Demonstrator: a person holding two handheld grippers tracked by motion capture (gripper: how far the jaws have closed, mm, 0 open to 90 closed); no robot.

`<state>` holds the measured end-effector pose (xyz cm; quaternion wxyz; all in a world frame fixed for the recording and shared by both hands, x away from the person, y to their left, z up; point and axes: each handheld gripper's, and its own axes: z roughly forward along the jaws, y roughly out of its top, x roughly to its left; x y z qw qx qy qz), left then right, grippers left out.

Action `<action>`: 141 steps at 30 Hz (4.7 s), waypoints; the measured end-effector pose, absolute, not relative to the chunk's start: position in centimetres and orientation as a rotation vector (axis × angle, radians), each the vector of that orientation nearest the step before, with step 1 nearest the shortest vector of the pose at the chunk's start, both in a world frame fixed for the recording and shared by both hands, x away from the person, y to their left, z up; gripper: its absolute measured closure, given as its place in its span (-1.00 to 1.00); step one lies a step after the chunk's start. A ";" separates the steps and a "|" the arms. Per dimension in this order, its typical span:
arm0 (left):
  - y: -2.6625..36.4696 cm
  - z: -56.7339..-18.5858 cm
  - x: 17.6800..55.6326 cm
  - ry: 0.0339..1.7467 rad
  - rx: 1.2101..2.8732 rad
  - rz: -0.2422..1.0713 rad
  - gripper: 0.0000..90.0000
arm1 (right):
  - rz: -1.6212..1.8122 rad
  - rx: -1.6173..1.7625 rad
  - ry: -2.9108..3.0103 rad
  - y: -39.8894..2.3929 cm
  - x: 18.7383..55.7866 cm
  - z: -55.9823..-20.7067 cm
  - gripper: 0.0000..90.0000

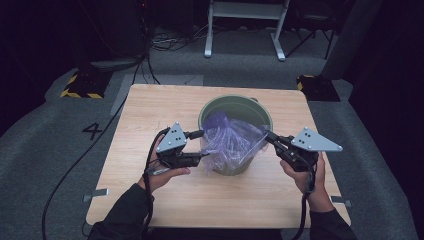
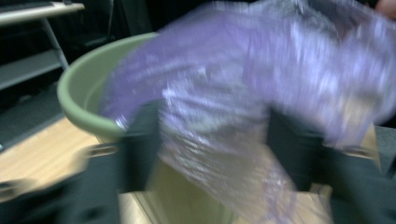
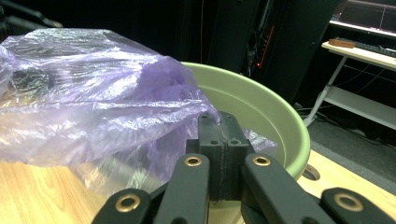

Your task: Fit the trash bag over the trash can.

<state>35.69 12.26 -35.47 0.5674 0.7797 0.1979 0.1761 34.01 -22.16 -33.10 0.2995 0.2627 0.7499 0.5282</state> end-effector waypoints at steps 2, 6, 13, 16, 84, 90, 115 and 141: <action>12.1 -35.2 35.9 0.467 1.838 0.434 0.31 | 1.403 0.698 2.000 -22.3 34.0 -33.3 0.95; 11.7 -34.9 36.3 0.467 1.844 0.459 0.72 | 1.405 0.654 2.024 -22.4 34.0 -33.6 0.49; 11.4 -34.7 36.3 0.460 1.862 0.478 0.95 | 1.395 0.492 2.089 -21.9 33.0 -33.8 -0.15; 11.3 -34.7 36.3 0.460 1.874 0.483 0.99 | 1.421 0.395 2.116 -21.8 32.3 -33.9 -0.30; 9.3 -35.3 33.4 0.319 1.968 0.453 0.99 | 1.311 0.418 2.074 -23.2 31.4 -33.4 -0.41; 9.9 -35.1 33.6 0.324 1.981 0.459 1.00 | 1.314 0.322 2.086 -23.1 30.1 -32.2 -0.43; 11.8 -34.7 34.2 0.364 1.974 0.498 1.00 | 1.265 0.162 2.123 -19.7 29.0 -30.9 -0.44; 15.1 -35.5 34.7 0.413 1.998 0.498 1.00 | 1.219 0.735 1.918 -23.5 36.0 -31.0 0.99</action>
